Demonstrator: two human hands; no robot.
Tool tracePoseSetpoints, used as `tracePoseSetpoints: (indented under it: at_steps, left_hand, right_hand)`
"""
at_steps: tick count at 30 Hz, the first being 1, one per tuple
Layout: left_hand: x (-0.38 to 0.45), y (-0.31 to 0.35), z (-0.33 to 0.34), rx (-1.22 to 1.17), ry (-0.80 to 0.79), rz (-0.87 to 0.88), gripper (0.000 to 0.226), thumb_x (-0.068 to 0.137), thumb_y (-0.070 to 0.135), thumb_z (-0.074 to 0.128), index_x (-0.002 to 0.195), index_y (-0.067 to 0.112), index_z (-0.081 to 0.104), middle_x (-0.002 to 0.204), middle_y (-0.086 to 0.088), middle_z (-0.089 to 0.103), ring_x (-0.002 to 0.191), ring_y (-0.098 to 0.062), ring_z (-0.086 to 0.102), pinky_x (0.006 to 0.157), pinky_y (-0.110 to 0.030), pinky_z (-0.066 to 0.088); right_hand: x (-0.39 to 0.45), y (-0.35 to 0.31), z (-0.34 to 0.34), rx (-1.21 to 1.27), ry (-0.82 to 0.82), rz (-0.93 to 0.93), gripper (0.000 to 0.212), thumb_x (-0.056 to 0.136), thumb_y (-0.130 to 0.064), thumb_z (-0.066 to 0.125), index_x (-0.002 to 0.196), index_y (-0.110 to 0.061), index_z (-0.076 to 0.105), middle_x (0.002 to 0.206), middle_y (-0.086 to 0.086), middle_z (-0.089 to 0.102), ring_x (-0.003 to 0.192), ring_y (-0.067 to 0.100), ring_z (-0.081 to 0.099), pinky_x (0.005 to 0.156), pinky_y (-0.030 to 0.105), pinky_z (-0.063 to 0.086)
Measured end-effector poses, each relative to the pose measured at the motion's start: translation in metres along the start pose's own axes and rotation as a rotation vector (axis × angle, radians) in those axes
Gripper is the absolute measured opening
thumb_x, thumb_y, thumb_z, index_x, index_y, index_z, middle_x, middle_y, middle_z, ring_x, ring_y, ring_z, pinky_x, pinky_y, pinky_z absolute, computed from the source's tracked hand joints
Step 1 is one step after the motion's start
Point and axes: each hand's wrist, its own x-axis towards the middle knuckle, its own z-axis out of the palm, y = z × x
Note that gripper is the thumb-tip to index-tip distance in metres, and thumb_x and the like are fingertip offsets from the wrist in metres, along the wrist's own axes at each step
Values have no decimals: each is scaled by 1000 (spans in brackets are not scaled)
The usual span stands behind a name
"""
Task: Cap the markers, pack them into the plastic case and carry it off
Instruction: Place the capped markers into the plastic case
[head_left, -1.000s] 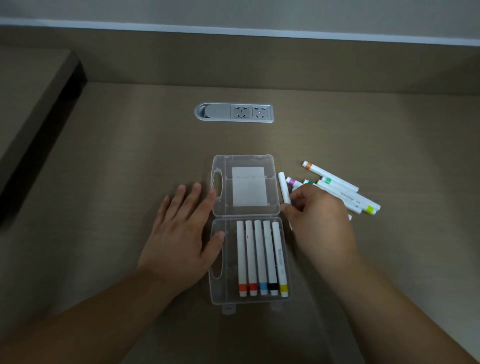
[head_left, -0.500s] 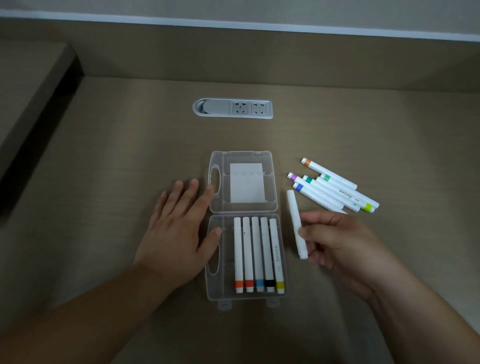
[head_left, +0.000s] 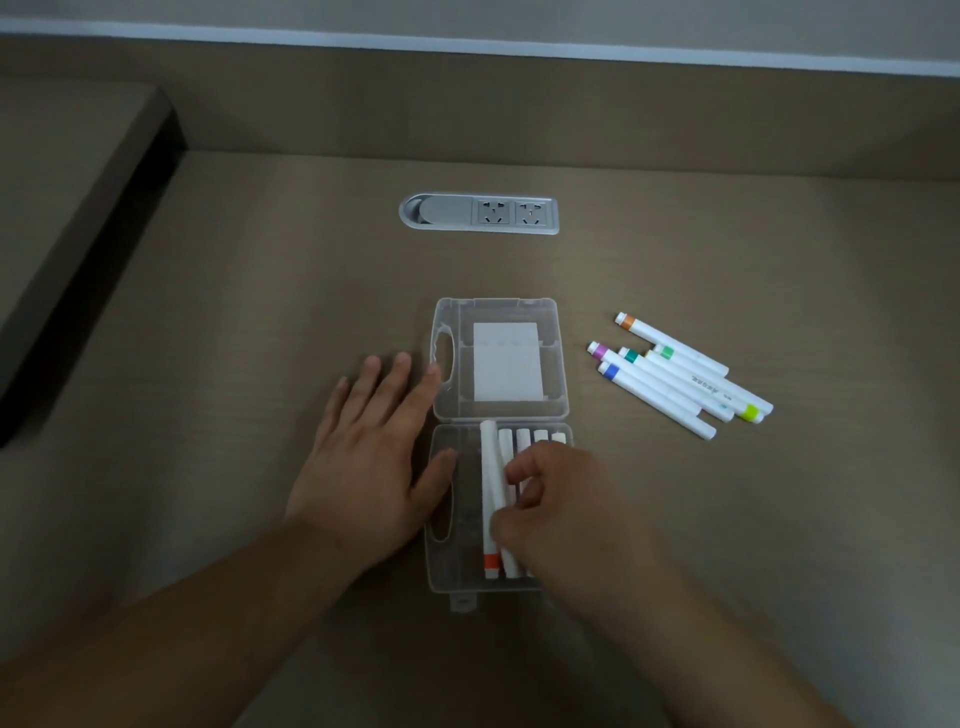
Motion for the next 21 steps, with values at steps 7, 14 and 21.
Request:
tracePoseSetpoints:
  at_steps: [7, 14, 21]
  left_hand:
    - [0, 0, 0, 0, 3, -9, 76, 91, 66, 19, 159, 35, 2, 169, 2, 3, 155, -18, -8, 126, -45, 3]
    - [-1, -1, 1, -3, 12, 0, 76, 92, 66, 20, 159, 34, 5, 169, 0, 6, 155, -20, -6, 126, -46, 4]
    - [0, 0, 0, -15, 14, -1, 77, 91, 66, 21, 159, 34, 5, 168, 0, 6, 155, -19, -7, 126, -45, 2]
  right_hand:
    - [7, -13, 19, -210, -24, -14, 55, 86, -39, 69, 133, -33, 40, 128, -5, 56, 114, 17, 58, 98, 34, 52]
    - [31, -13, 21, -280, -78, 70, 37, 85, -39, 71, 116, -26, 57, 116, -1, 63, 104, 17, 63, 97, 35, 52]
    - [46, -13, 23, -400, -144, 82, 52, 87, -37, 69, 132, -20, 50, 138, 3, 53, 126, 22, 52, 107, 36, 42]
